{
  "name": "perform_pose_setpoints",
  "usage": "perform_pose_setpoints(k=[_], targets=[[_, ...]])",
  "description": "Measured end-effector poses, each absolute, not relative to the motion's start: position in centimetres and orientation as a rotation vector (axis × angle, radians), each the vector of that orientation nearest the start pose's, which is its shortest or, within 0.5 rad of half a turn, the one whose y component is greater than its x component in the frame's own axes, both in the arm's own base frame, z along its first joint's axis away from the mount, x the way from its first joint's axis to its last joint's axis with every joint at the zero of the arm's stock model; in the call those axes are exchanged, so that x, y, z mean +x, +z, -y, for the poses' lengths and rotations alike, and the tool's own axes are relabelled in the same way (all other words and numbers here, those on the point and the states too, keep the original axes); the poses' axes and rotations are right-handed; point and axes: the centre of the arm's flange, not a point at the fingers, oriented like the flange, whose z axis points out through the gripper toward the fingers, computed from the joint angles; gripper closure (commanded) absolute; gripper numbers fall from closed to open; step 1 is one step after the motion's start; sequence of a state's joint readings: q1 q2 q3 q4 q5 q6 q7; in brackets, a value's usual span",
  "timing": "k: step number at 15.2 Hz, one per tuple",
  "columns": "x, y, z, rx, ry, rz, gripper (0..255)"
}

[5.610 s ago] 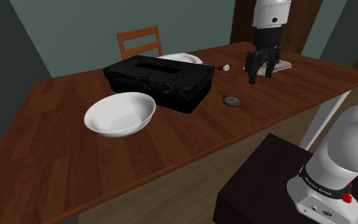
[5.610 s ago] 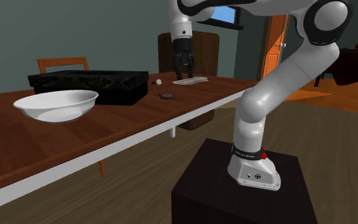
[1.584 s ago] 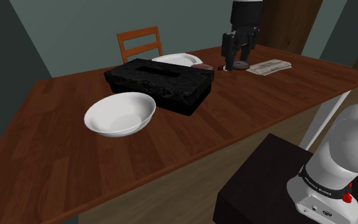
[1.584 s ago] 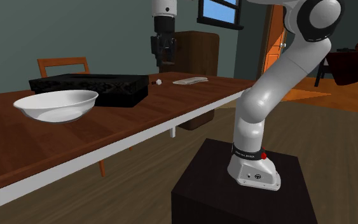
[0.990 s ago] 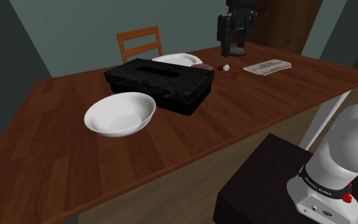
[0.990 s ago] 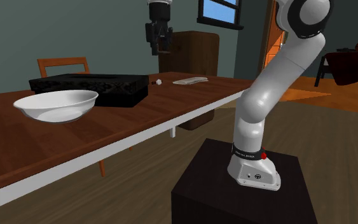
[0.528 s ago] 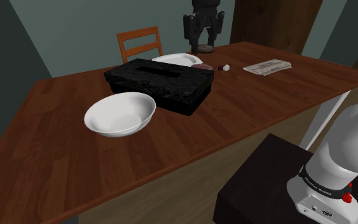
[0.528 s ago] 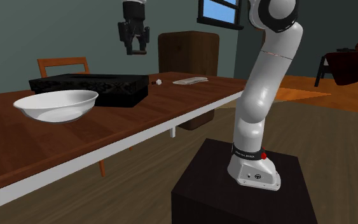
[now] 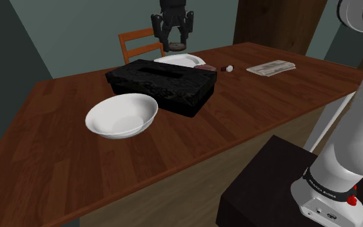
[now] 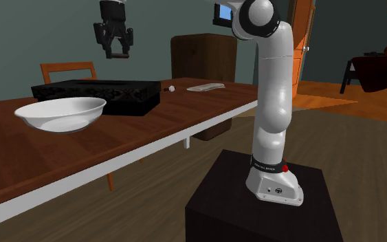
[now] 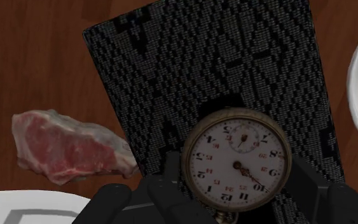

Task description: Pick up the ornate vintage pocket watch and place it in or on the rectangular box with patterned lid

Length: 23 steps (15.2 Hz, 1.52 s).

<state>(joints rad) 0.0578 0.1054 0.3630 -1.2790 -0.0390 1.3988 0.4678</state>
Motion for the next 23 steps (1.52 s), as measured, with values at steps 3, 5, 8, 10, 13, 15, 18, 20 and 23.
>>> perform_pose_setpoints(k=[3, 5, 8, 10, 13, 15, 18, 20, 23], targets=[[55.8, 68.9, -23.2, -3.131, -0.031, -0.086, 255], [58.0, 68.9, -24.2, -3.131, -0.032, -0.083, 255], [58.8, 67.9, -24.3, -3.132, -0.029, -0.09, 255], [59.0, 66.8, -24.3, -3.132, -0.03, -0.09, 255], [59.0, 65.2, -24.5, -3.132, -0.03, -0.09, 255], [59.0, 64.1, -24.4, -3.132, -0.03, -0.09, 255], [59.0, 62.2, -24.3, -3.132, -0.03, -0.09, 255], [59.0, 61.6, -24.4, -3.132, -0.03, -0.091, 255], [59.0, 61.5, -24.4, -3.131, -0.031, -0.091, 255]])
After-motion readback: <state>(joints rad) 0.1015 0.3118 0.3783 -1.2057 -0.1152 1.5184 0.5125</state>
